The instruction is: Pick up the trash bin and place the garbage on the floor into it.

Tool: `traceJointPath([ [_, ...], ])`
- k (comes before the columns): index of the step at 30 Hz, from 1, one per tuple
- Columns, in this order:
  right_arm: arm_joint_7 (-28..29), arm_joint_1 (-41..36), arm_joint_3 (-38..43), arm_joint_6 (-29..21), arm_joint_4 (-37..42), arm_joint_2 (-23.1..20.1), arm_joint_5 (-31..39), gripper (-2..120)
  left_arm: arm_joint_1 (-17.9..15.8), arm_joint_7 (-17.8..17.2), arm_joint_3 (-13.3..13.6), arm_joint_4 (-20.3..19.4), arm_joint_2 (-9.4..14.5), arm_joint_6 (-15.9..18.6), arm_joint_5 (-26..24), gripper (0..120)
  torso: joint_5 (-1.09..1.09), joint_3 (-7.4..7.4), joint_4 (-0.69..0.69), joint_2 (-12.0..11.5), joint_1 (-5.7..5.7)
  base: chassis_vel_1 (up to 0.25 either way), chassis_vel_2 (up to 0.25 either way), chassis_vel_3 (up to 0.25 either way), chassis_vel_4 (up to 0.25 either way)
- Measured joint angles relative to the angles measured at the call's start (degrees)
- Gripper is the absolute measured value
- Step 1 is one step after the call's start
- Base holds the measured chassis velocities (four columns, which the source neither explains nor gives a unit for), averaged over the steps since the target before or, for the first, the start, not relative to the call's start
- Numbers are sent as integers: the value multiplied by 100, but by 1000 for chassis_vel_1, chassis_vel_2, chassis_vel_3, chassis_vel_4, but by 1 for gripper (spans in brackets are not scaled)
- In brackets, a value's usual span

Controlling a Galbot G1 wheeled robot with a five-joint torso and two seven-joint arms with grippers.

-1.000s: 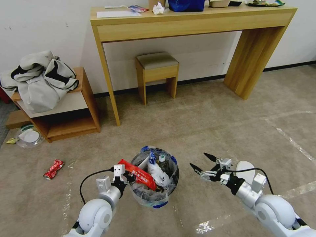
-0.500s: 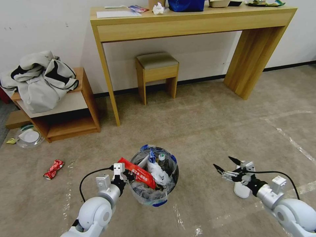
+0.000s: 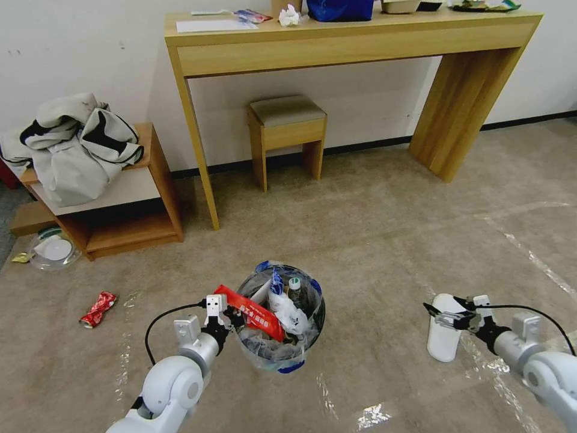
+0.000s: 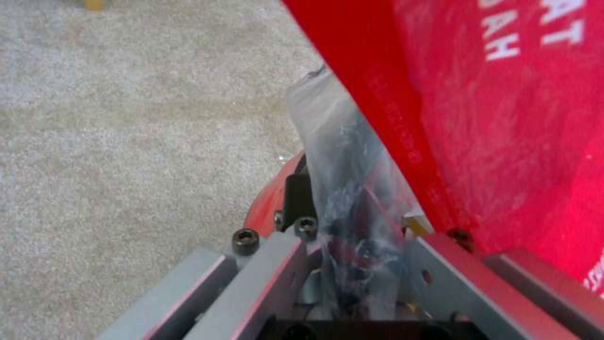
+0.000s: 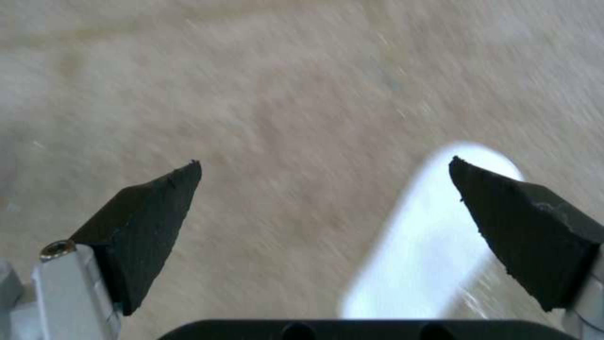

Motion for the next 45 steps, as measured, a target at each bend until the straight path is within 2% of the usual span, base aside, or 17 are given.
traceJointPath([
  [5, -63, 110, -117, -382, -507, -446, 198, 100, -22, 22, -2, 34, -27, -7, -20, 1, -1, 0, -2, 0, 0, 0, 0, 0, 0],
  [18, -135, 476, -463, -886, -1225, -566, 704, 100, -78, 67, -59, 158, -100, -36, 70, 1, -1, 0, -2, 0, 0, 0, 0, 0, 0],
  [24, -10, 1266, -1143, -1259, -1636, -449, 1139, 100, -84, 67, -48, 145, -104, -36, 102, 1, -1, 0, 0, 0, 0, 0, 0, 0, 0],
  [26, 88, 1812, -1637, -1439, -1929, -249, 1333, 100, -83, 67, -33, 122, -103, -36, 105, 1, -1, 0, 1, 0, 0, 0, 0, 0, 0],
  [30, 157, 2148, -1987, -1553, -2115, -91, 1487, 100, -86, 66, -26, 122, -102, -35, 99, 1, -2, 0, 0, 0, 0, 0, 0, 0, 0],
  [32, 257, 2545, -2376, -1649, -2388, 145, 1689, 100, -107, 66, -25, 122, -98, -34, 88, 1, -2, 0, -1, 0, 0, 0, 0, 0, 0],
  [37, 293, 2883, -2648, -1685, -2725, 338, 1785, 100, -114, 70, -39, 107, -62, -32, 67, 1, -2, 0, -1, 0, 0, 0, 0, 0, 0],
  [45, 240, 3032, -2723, -1687, -3092, 377, 1801, 100, -93, 124, -59, 95, -44, -43, 73, 1, -1, 0, -1, 0, 0, 0, 0, 0, 0],
])
